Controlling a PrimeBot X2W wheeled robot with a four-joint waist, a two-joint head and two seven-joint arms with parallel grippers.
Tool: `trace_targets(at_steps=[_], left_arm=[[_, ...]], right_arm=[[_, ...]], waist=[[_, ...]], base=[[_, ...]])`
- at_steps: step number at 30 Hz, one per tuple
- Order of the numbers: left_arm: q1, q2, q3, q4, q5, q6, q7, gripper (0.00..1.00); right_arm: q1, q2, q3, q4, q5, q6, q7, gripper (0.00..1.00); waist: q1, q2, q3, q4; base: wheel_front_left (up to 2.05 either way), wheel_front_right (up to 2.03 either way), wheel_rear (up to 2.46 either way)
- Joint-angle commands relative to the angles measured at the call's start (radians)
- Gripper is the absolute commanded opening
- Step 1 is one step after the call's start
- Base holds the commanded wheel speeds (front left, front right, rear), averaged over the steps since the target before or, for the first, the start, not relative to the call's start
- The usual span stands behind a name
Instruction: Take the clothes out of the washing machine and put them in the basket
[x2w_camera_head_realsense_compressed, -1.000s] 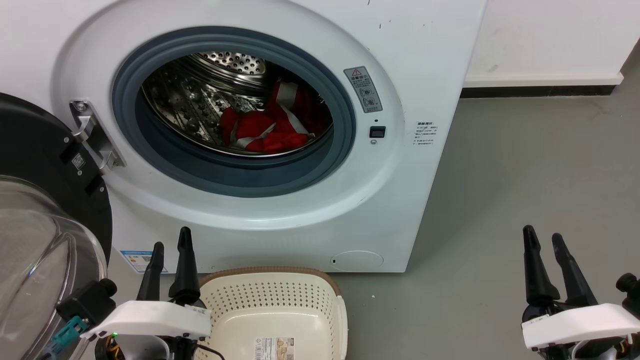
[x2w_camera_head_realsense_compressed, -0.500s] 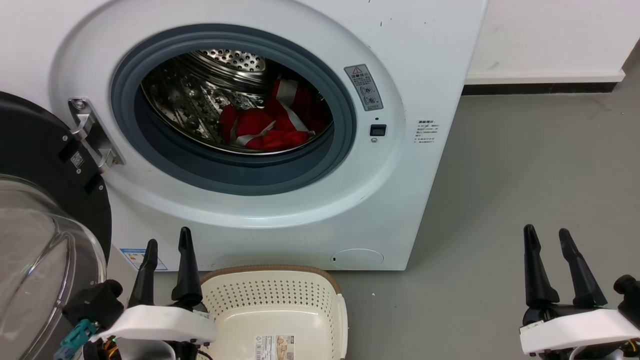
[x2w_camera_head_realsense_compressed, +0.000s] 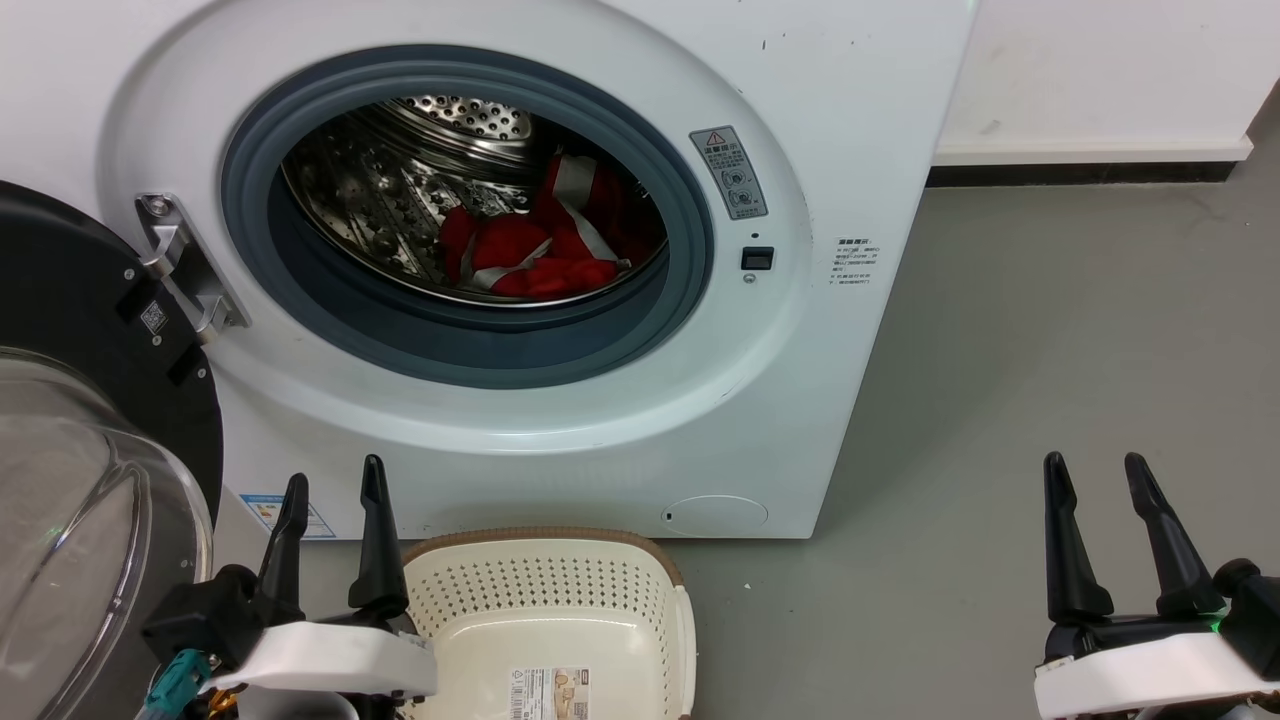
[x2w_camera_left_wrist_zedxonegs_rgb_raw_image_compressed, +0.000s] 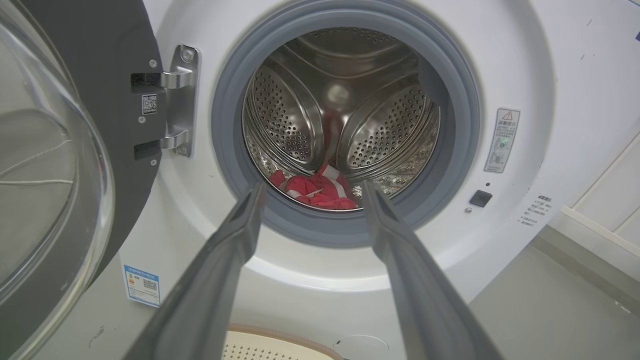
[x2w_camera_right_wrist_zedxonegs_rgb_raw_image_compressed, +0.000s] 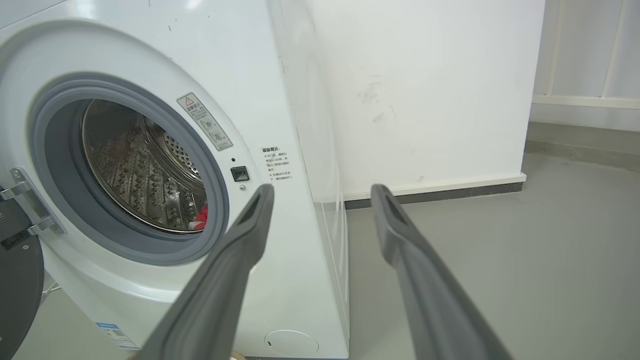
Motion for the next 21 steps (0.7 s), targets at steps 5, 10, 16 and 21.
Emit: trace_targets(at_steps=[5,10,16,21], left_arm=[[0.010,0.003,-0.001,-0.018,0.059,-0.007,-0.019,1.00],[0.017,0.002,-0.001,-0.020,0.102,-0.009,-0.030,1.00],[0.029,0.002,0.000,-0.015,0.144,-0.012,-0.041,1.00],[0.039,0.002,0.000,-0.017,0.174,-0.010,-0.051,1.00]], right_arm=[[0.012,-0.001,0.002,-0.029,-0.068,0.000,-0.019,1.00],[0.022,-0.001,0.001,-0.039,-0.111,0.000,-0.029,1.00],[0.033,-0.001,-0.004,-0.053,-0.152,0.000,-0.042,1.00],[0.043,-0.001,-0.011,-0.065,-0.177,0.000,-0.052,1.00]], waist=[[0.0000,0.0000,0.000,0.000],[0.0000,0.0000,0.000,0.001],[0.0000,0.0000,-0.004,0.000],[0.0000,0.0000,-0.008,-0.001]], base=[[0.00,0.00,0.00],[0.00,0.00,0.00],[0.00,0.00,0.00],[0.00,0.00,0.00]])
